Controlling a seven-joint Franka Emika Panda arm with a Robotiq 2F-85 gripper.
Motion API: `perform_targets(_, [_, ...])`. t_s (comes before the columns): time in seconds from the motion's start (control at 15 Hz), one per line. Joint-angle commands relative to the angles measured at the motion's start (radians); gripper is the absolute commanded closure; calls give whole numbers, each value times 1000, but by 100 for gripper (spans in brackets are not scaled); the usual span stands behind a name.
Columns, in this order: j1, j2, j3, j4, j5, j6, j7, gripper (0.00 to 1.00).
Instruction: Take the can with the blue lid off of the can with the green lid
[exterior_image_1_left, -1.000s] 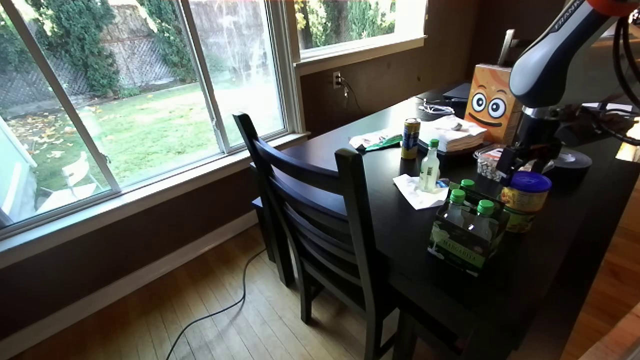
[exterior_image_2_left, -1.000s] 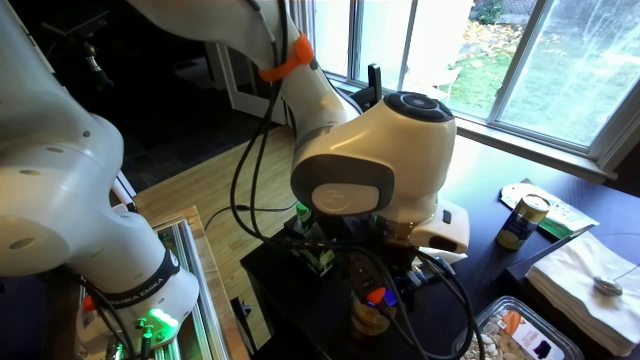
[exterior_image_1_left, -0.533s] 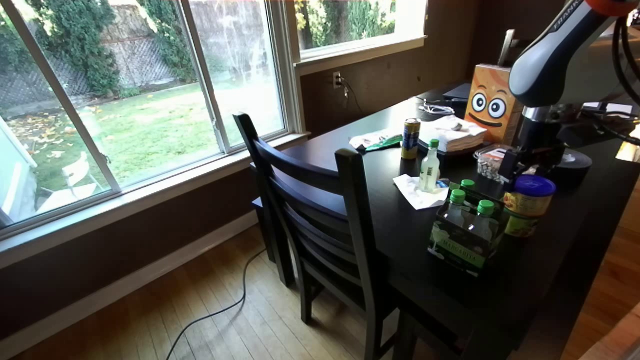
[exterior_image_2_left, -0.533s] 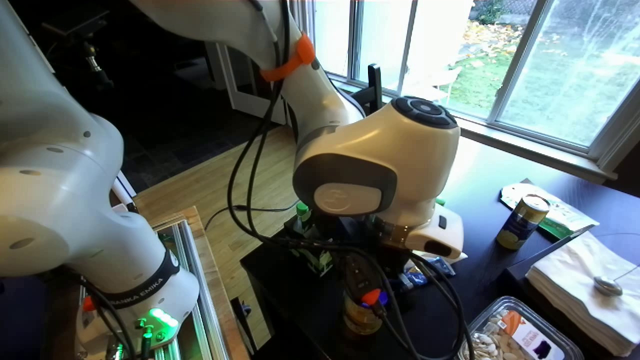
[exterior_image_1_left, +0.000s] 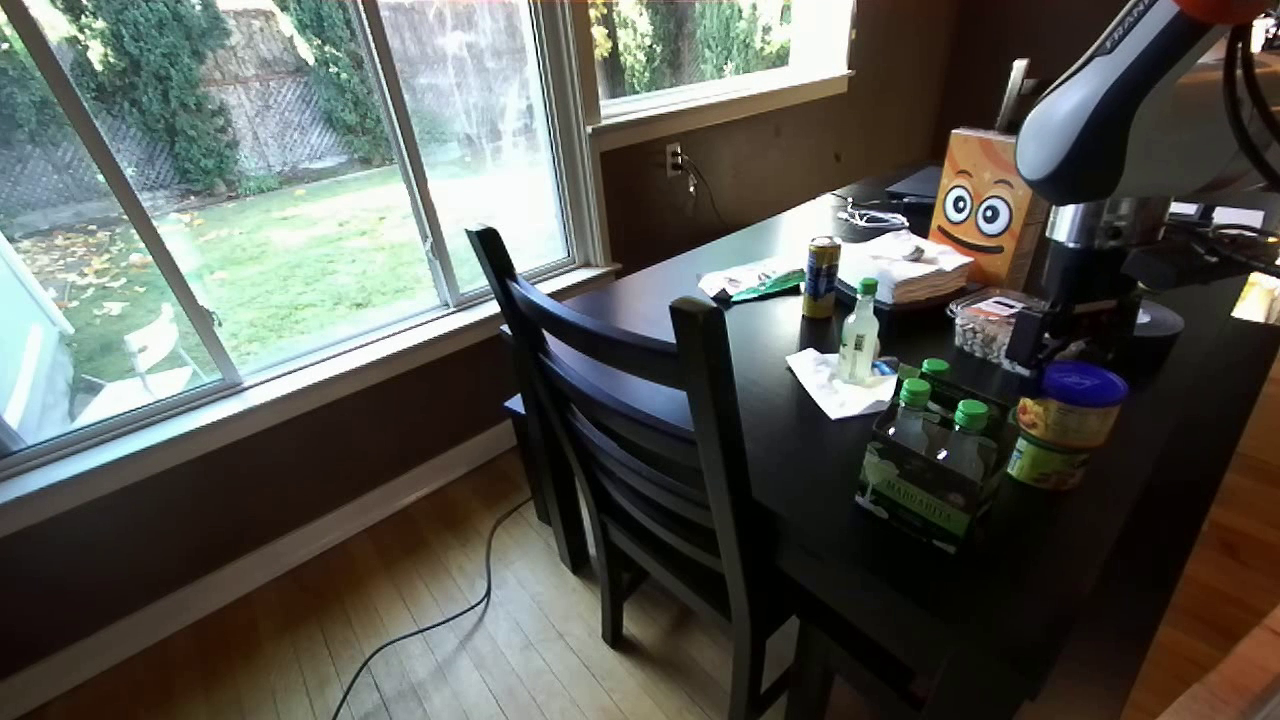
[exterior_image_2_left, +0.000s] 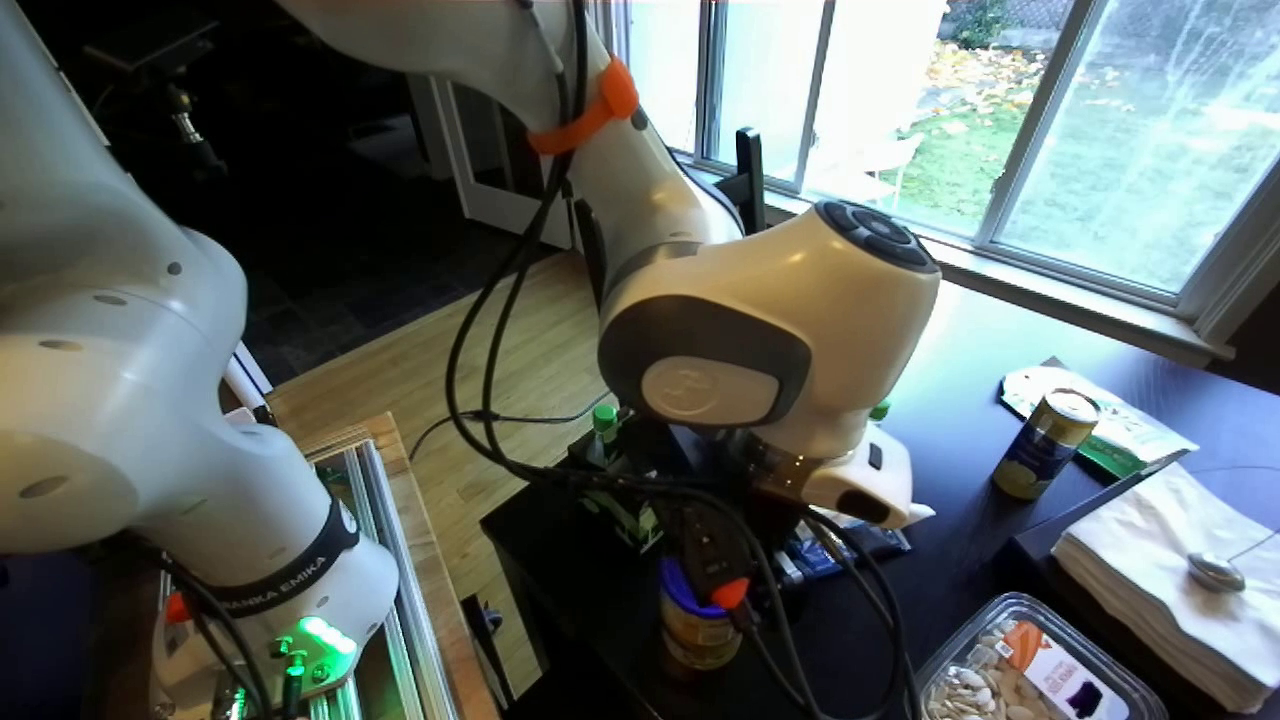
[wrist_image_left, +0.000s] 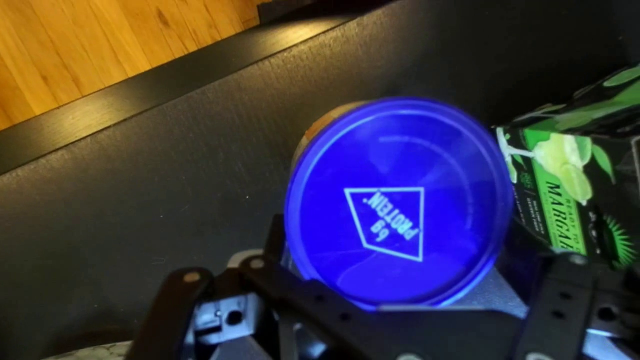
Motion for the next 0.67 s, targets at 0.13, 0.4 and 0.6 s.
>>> perform_targets(0.13, [-14, 27, 8, 46, 18, -81, -5, 29])
perform_targets(0.4, [-15, -17, 7, 76, 15, -153, 7, 29])
perform_targets(0.6, [-11, -48, 8, 136, 13, -223, 20, 29])
